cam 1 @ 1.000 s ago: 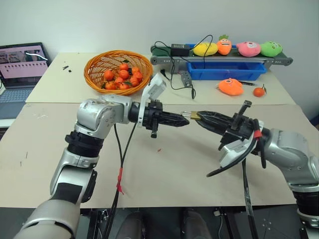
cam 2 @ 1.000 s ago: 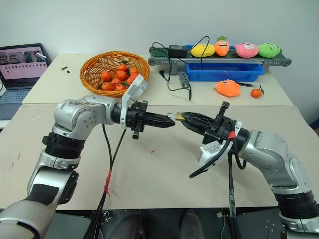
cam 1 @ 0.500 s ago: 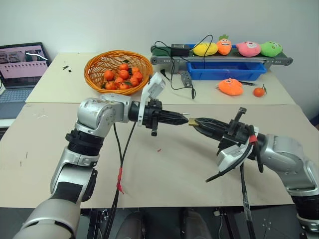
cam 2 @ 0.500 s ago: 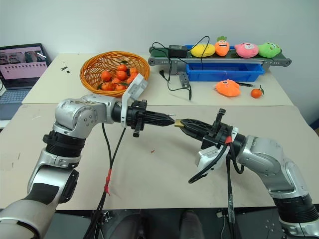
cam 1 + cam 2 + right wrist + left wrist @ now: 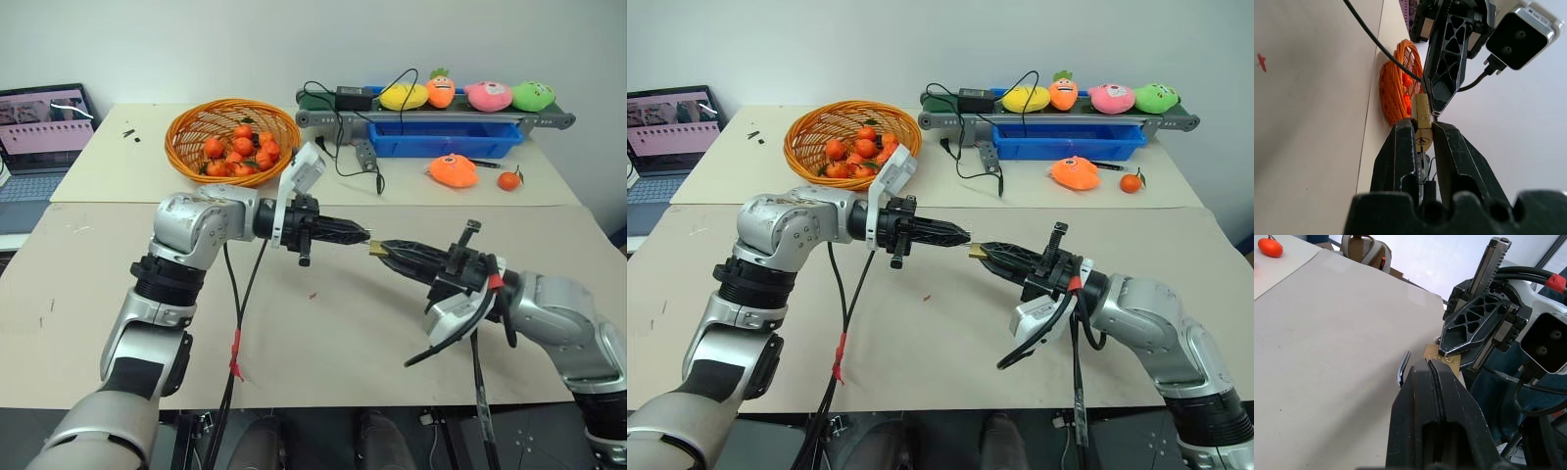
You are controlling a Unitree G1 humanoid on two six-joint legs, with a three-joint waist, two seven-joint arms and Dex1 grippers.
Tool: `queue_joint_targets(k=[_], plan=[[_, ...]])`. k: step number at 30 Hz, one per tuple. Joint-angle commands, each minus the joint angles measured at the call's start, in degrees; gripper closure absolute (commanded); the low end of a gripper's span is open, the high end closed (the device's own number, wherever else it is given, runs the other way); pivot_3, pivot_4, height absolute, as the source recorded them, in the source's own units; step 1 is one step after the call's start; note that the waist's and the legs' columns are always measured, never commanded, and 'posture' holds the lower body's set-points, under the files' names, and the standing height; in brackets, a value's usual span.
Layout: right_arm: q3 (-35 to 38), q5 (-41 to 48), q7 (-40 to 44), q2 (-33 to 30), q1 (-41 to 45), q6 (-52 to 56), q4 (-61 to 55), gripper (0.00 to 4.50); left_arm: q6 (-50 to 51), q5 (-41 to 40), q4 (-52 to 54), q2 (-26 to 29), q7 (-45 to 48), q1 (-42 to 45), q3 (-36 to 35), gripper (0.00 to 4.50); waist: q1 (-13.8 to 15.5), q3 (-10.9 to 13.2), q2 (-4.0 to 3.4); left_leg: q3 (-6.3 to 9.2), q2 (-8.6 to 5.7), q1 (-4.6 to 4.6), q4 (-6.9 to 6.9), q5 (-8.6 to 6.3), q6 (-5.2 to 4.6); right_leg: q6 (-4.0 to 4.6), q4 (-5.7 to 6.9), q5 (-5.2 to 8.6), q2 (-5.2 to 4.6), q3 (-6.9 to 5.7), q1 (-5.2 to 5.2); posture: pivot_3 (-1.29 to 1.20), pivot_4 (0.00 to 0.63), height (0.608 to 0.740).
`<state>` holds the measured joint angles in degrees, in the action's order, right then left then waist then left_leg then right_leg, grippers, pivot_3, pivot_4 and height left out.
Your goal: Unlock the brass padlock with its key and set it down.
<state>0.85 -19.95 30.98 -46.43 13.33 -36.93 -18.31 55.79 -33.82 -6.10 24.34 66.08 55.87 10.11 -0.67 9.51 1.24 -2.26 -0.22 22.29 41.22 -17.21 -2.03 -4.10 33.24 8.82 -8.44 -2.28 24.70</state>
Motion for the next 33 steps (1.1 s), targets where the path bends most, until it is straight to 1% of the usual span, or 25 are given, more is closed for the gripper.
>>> queue_joint_targets(k=[1,13,20,25,26,27,28,30,31,33], plan=[[1.6,1.8,-0.4,0.0,0.5,1.0,-2.9,4.38,-1.3,-0.3,0.5,-0.2,0.2,1.1,-0.7,4.48,0.0,0.0,0.0,0.01,0.0,0.0,0.0,0.0,0.0,0.0,0.0,0.0,0.0,0.0,0.0,0.0,0.15,0.74],[2.5,1.2,-1.1,-0.3,-0.4,1.0,-2.5,4.38,-2.2,0.1,-0.7,-0.5,0.7,1.4,-0.3,4.48,0.0,0.0,0.0,0.0,0.0,0.0,0.0,0.0,0.0,0.0,0.0,0.0,0.0,0.0,0.0,0.0,0.15,0.74],[2.6,-1.8,-3.5,-1.2,-3.9,-3.6,3.1,4.38,-1.7,0.2,-0.4,0.0,0.2,1.5,-0.9,4.48,0.0,0.0,0.0,-0.05,-0.01,0.0,0.0,0.0,0.0,0.0,-0.02,0.0,0.0,-0.01,-0.02,0.0,0.15,0.74],[1.5,-3.3,-4.8,-0.9,-3.7,-5.9,6.3,4.38,-0.8,-0.1,0.6,0.9,-0.8,0.9,-1.6,4.48,-0.1,0.0,0.0,-0.04,0.0,-0.03,-0.01,0.0,0.0,0.0,0.0,0.0,0.0,0.0,-0.02,0.0,0.15,0.74],[1.1,-3.4,-4.9,-0.7,-3.3,-6.2,6.7,4.38,-0.4,-0.3,0.8,1.2,-1.1,0.7,-2.0,3.96,-0.1,0.0,0.0,-0.03,0.0,-0.04,-0.01,0.0,0.0,0.0,0.0,0.0,0.0,0.01,-0.02,0.0,0.15,0.74],[0.8,-3.5,-5.1,-0.6,-3.0,-6.4,7.1,4.38,-0.1,-0.6,0.9,1.4,-1.3,0.6,-2.4,3.76,-0.1,0.0,0.0,-0.02,0.0,-0.04,-0.01,0.0,0.0,0.0,0.0,0.0,0.0,0.01,-0.02,0.0,0.15,0.74],[0.4,-3.5,-5.1,-0.5,-2.6,-6.5,7.4,4.38,0.2,-0.9,1.1,1.8,-1.2,0.5,-2.7,3.39,-0.1,0.0,0.0,-0.01,0.0,-0.04,-0.01,0.0,0.0,0.0,0.0,0.0,0.0,0.01,-0.02,0.0,0.15,0.74],[-0.4,-3.5,-5.2,-0.2,-1.5,-6.8,8.3,4.38,0.3,-1.0,1.5,3.0,-1.2,0.1,-3.1,2.5,-0.2,0.0,0.0,0.02,0.01,-0.06,-0.02,0.0,0.0,0.0,0.0,0.0,0.0,0.02,-0.02,0.0,0.15,0.74],[-0.8,-3.5,-5.2,0.1,-0.8,-6.8,8.7,4.38,0.3,-1.1,1.5,3.7,-0.9,0.0,-3.3,2.26,-0.2,0.0,0.0,0.03,0.01,-0.06,-0.02,0.0,0.0,0.0,0.0,0.0,0.0,0.03,-0.02,0.0,0.15,0.74],[-1.7,-3.5,-5.0,0.5,0.6,-6.8,9.5,4.38,0.1,-1.1,1.5,5.1,-0.5,-0.3,-3.8,1.39,-0.2,0.0,0.0,0.09,0.01,-0.08,-0.04,0.0,0.0,0.0,0.0,0.0,0.0,0.03,-0.02,0.0,0.15,0.74]])
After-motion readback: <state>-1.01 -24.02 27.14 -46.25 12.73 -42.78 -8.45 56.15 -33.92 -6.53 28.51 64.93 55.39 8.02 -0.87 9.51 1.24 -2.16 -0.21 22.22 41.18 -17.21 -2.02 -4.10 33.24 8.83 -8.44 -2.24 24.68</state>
